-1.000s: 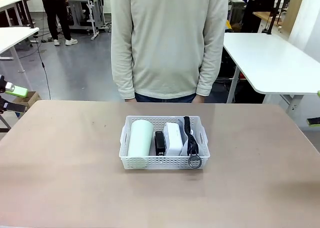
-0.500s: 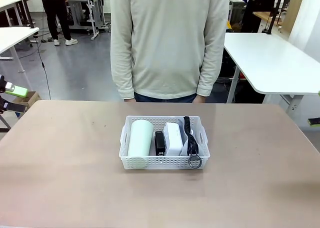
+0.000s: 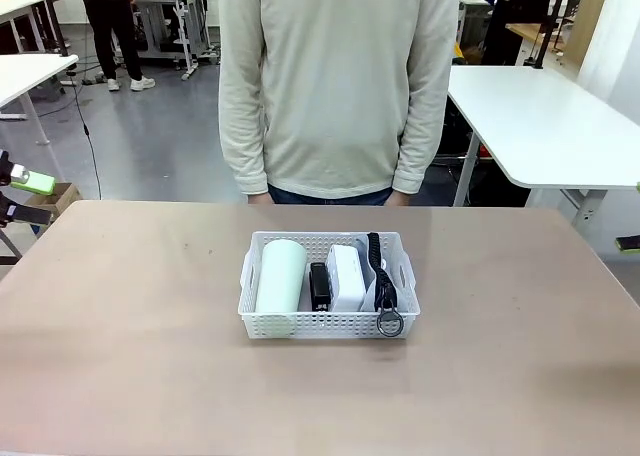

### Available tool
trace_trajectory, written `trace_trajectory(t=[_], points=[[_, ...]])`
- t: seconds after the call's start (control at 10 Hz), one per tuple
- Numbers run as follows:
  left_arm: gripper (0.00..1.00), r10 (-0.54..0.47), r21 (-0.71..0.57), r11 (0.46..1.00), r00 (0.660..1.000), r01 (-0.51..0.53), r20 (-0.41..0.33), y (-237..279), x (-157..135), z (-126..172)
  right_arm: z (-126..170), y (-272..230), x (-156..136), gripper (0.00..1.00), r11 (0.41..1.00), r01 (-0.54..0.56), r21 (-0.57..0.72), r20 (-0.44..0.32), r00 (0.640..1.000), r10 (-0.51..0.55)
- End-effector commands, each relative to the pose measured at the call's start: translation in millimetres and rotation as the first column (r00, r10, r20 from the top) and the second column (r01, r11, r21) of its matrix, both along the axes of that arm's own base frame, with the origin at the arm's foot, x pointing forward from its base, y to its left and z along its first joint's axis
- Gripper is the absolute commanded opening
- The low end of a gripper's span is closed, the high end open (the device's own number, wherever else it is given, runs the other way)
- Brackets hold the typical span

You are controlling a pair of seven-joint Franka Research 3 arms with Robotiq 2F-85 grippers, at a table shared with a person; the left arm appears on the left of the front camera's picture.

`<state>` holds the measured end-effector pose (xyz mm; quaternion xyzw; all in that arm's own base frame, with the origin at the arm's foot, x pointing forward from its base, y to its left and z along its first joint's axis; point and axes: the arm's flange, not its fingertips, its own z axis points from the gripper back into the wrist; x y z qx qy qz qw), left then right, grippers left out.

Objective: Efficiently arrange items inside the basket to fit them all.
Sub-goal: Pick up the Reusable plastic cup and place it inside the Organizing basket.

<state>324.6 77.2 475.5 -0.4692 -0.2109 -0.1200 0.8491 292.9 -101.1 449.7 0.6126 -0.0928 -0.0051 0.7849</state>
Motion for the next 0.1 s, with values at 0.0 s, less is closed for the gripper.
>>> trace_trajectory(t=[0.0], points=[[1.0,-0.011,-0.005,1.0,1.0,0.011,0.008,1.5,-1.7,0.2,5.6,0.9,-0.3,1.0,1.0,0.009,0.021,-0.015,1.0,-0.008]])
